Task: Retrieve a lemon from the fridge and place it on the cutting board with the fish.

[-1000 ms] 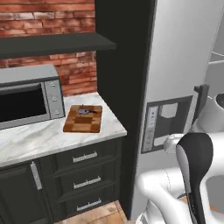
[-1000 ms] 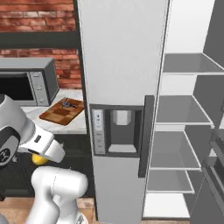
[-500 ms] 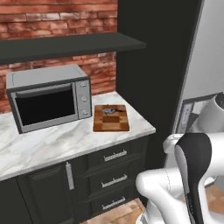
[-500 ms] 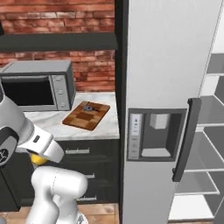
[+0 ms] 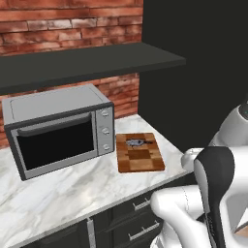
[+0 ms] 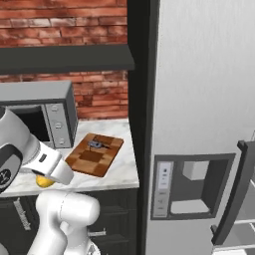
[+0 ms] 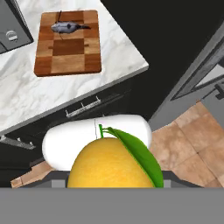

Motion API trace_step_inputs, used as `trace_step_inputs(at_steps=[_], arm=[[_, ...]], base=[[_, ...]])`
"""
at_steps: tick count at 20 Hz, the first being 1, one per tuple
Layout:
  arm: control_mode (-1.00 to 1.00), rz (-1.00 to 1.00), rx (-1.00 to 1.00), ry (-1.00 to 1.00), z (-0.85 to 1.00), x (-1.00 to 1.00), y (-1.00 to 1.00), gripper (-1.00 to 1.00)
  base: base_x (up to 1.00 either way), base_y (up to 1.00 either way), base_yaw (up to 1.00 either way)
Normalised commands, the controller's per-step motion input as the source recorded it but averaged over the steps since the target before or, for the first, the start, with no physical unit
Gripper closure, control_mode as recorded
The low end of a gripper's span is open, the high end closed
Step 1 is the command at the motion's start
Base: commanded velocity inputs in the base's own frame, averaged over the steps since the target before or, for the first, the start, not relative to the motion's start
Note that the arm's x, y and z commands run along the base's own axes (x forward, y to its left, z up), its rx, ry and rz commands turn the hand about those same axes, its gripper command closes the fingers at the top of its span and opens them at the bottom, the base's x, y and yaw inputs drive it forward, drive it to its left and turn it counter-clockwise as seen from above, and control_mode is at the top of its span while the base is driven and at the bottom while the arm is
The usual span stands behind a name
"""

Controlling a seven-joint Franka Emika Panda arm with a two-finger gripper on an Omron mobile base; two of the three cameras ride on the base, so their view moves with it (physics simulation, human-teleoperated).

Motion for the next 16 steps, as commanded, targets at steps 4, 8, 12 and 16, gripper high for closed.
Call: trace_step_inputs(at_steps=[4, 8, 12, 16], arm=[[-1.00, -0.01, 0.00, 0.02, -0.16, 0.20, 0.25, 1.00], [-1.00, 0.01, 0.01, 0.08, -0.34, 0.59, 0.30, 1.00], [-1.00, 0.10, 0.08, 0.16, -0.36, 0.88, 0.04, 1.00], [-1.00, 0.16, 0.09, 0.23, -0.63, 1.00, 0.00, 1.00]], base=[[0.27, 0.26, -0.04], [0.00, 0.00, 0.00], [0.00, 0.00, 0.00], [0.00, 0.00, 0.00]])
